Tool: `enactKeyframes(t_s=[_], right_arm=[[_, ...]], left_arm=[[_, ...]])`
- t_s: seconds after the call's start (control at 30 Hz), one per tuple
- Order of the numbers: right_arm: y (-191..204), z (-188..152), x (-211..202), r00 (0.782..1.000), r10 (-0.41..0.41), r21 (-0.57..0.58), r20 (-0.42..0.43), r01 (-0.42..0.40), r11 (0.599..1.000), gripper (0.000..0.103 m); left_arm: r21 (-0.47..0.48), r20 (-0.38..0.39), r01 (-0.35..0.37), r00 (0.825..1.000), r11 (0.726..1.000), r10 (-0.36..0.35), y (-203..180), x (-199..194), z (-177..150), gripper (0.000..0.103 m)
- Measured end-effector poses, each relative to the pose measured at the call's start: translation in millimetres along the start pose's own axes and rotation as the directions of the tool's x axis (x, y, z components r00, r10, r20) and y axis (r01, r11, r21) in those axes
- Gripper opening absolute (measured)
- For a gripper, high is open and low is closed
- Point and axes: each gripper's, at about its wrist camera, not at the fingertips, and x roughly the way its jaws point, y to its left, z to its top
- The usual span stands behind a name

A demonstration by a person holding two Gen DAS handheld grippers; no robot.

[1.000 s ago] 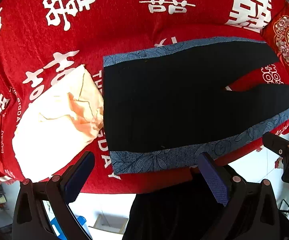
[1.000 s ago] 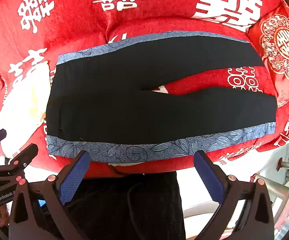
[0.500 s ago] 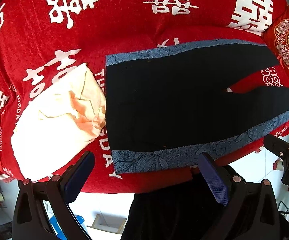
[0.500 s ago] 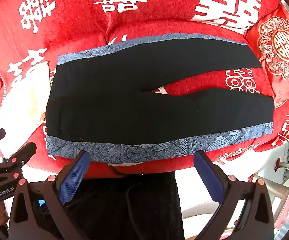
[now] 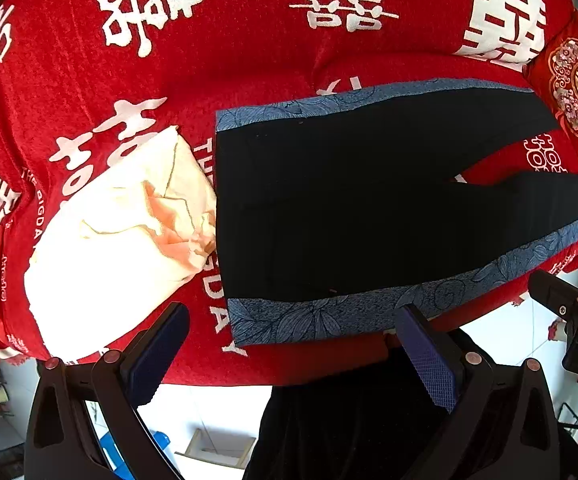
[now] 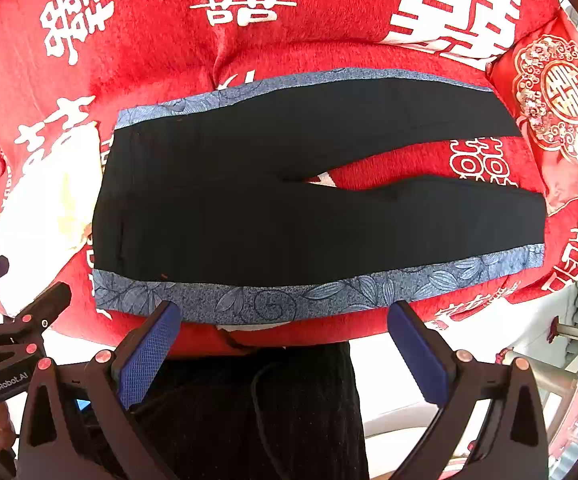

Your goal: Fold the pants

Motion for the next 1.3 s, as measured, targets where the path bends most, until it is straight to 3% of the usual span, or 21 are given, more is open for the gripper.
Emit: enactKeyframes(t_s=[0.8, 1.07, 1.3], right_arm=[[13, -8, -6, 0.998, -0.059, 0.01, 0.006, 0.059, 0.998, 0.103], [12, -4, -7, 0.998, -0.064, -0.02, 0.011, 0.064, 0.998, 0.103], [2, 2, -2, 0.999, -0.036, -0.066, 0.002, 0.036, 0.997, 0.103]], left_arm=[[0.031, 0.026, 0.038, 0.999, 0.999, -0.039, 7, 0, -13, 0.103], [-0.054, 0.03, 0.043, 0.999, 0.998, -0.041, 15, -1, -12, 0.103], [-0.105, 0.012, 0.016, 1.0, 0.994, -0.015, -1, 1, -10, 0.103]])
